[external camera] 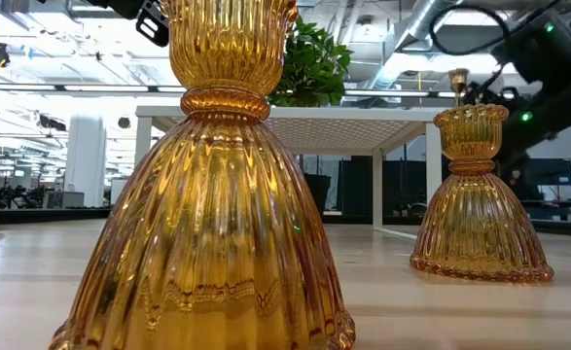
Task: Pick & Place candle stick holders
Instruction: Put the top gold candle holder on the shelf
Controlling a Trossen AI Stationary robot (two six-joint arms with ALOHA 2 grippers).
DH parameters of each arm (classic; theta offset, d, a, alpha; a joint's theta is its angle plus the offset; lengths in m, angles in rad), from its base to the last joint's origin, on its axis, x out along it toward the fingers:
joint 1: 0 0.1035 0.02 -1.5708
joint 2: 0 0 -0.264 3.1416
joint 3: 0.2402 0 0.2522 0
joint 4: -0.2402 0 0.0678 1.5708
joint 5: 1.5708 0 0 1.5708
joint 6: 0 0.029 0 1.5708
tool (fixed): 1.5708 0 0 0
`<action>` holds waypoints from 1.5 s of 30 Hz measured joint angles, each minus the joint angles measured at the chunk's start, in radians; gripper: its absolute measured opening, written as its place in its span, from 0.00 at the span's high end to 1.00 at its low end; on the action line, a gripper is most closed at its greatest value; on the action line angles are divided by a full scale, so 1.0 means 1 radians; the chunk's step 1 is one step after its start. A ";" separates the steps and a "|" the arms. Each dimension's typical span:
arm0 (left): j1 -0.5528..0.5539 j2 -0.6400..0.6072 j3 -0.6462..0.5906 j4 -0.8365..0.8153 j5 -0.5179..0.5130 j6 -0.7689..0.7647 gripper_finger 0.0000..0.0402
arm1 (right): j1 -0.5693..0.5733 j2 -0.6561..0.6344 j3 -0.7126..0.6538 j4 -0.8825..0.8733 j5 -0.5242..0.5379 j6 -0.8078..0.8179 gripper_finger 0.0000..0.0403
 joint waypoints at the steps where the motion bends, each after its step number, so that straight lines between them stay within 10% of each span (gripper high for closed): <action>1: 0.000 0.000 0.000 0.000 0.000 0.000 0.98 | 0.003 -0.030 0.019 -0.055 0.000 0.000 1.00; 11: 0.000 0.000 0.000 0.000 0.000 0.000 0.98 | 0.072 -0.119 0.363 -0.478 0.000 -0.002 1.00; 34: 0.005 0.045 0.001 0.259 -0.245 0.070 0.96 | 0.235 0.275 0.609 -0.187 -0.230 -0.255 1.00; 45: 0.063 0.228 0.001 0.590 -0.270 0.098 0.73 | 0.235 0.393 0.676 -0.141 -0.323 -0.314 1.00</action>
